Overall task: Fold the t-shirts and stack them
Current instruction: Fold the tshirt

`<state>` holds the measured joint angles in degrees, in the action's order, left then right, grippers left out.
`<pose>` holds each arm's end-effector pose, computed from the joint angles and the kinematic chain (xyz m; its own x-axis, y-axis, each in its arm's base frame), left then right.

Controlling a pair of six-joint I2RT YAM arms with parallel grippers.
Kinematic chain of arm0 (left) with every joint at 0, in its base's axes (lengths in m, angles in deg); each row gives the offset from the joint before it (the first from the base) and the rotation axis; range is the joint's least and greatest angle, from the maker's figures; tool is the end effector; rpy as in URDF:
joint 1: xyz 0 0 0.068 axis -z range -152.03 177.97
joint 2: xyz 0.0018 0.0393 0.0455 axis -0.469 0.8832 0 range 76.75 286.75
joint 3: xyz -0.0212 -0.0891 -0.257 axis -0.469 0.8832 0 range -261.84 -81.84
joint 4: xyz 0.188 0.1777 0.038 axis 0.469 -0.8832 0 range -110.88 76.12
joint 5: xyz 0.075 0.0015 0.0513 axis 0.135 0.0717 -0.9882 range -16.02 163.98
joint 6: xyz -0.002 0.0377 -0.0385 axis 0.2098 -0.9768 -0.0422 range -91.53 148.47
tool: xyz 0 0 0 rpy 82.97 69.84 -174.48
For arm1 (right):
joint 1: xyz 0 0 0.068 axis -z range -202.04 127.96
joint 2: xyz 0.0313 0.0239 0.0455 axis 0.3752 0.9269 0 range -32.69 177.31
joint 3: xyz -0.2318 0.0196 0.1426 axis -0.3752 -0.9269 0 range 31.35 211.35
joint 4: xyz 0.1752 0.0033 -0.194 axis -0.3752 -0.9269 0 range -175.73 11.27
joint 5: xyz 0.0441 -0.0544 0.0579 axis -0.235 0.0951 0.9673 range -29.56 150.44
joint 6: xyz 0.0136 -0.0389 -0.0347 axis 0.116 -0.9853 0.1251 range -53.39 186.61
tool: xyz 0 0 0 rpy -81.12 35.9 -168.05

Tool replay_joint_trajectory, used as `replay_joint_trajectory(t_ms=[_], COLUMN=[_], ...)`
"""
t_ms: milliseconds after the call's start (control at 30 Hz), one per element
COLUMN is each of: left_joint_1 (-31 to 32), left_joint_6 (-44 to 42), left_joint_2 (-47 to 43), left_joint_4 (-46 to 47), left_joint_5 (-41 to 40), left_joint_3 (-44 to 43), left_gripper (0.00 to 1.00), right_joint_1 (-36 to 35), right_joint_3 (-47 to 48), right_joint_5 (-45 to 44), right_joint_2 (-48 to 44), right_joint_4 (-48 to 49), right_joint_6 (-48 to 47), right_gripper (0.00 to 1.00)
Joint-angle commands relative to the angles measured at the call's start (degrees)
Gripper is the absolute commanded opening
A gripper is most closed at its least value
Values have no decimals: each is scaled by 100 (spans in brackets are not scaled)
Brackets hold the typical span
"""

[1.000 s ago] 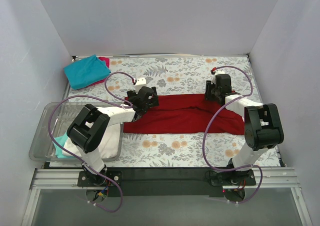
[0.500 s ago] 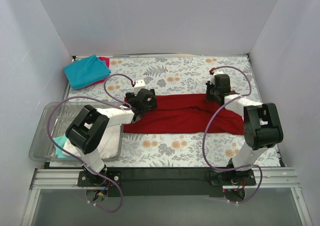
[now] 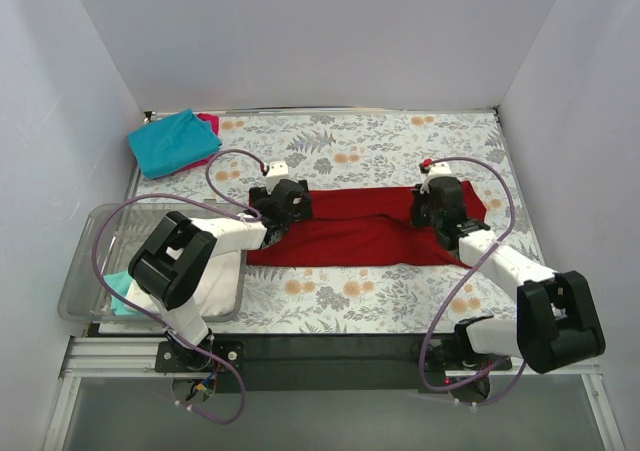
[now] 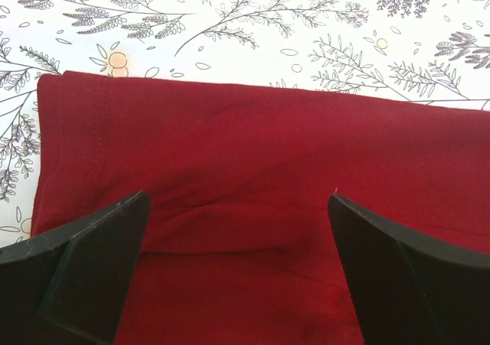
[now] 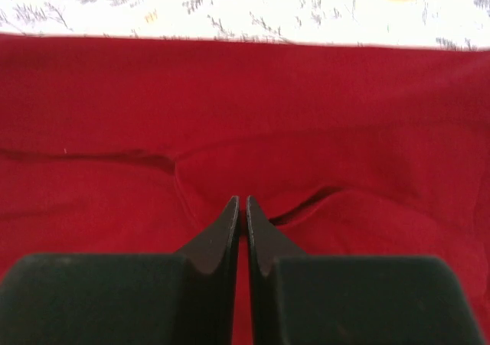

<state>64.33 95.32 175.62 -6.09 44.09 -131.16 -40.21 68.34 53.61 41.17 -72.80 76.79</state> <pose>0.2872 -0.1894 0.1570 -0.4084 -0.6893 -0.5984 -0.4087 0.7243 -0.5554 0.2601 0.0809 0.2119 -0.5184 0.0145 -0.8550 -0.1232 0.9882 0.0914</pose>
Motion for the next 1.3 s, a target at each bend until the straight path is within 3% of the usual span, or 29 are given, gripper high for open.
replay_joint_trajectory(t_ms=[0,300,733,1000,1267], left_joint_1=[-6,3,-6,3,3], left_joint_6=[-49,-58,-76,-58,-67], left_joint_2=[-298,-298,-175,-105,-184], left_joint_4=[91,170,196,205,223], left_joint_5=[-87,-52,1,80,54], left_joint_3=[36,81,10,10,98], left_gripper=[95,95,95,95,95], right_joint_1=[-116,-581,-942,-925,-355], right_joint_3=[-253,-667,-852,-193,290], right_joint_5=[-249,-310,-247,-2012,-2024], right_joint_2=[-468,-1110,-2359,-1394,118], right_joint_4=[-224,-900,-1490,-1148,-339], right_joint_6=[248,512,714,556,336], right_gripper=[1,1,26,33,33])
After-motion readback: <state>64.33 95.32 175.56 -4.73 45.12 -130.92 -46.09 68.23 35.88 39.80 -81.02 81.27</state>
